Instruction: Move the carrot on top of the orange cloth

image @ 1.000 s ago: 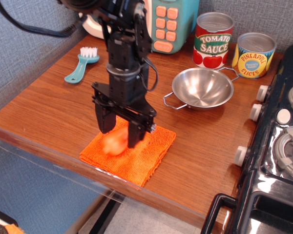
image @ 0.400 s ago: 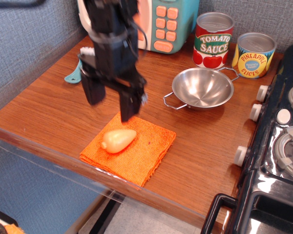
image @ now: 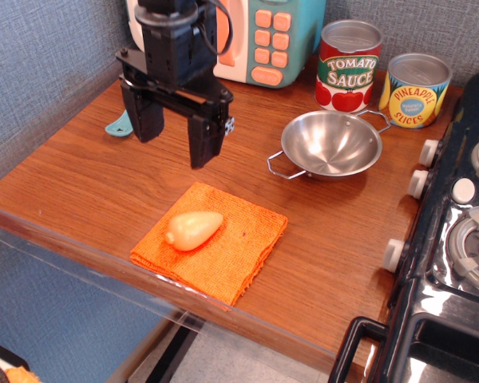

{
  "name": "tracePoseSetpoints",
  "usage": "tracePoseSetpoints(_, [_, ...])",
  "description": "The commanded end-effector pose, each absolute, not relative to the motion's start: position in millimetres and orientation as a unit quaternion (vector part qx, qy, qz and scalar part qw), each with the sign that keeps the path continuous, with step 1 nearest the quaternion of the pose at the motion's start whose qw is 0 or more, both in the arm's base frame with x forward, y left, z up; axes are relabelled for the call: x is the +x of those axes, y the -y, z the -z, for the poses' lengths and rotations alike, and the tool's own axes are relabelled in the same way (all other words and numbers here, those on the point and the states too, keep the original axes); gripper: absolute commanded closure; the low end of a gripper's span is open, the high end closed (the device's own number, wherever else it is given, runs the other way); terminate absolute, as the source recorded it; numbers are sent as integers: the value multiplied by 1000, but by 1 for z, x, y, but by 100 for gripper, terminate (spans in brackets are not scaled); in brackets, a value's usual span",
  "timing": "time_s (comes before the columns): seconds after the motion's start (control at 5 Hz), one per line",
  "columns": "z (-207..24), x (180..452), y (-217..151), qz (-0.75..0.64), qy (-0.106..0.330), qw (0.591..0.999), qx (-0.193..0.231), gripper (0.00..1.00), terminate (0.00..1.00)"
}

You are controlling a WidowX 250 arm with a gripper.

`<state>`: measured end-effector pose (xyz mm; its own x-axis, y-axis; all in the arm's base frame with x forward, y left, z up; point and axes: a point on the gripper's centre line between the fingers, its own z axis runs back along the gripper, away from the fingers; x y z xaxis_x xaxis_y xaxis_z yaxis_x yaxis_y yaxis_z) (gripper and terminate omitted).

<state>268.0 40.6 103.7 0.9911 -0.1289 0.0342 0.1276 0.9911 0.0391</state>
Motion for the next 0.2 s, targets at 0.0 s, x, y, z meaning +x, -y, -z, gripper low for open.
tracePoseSetpoints(0.0, [-118, 271, -48, 61, 42, 997, 24, 0, 100])
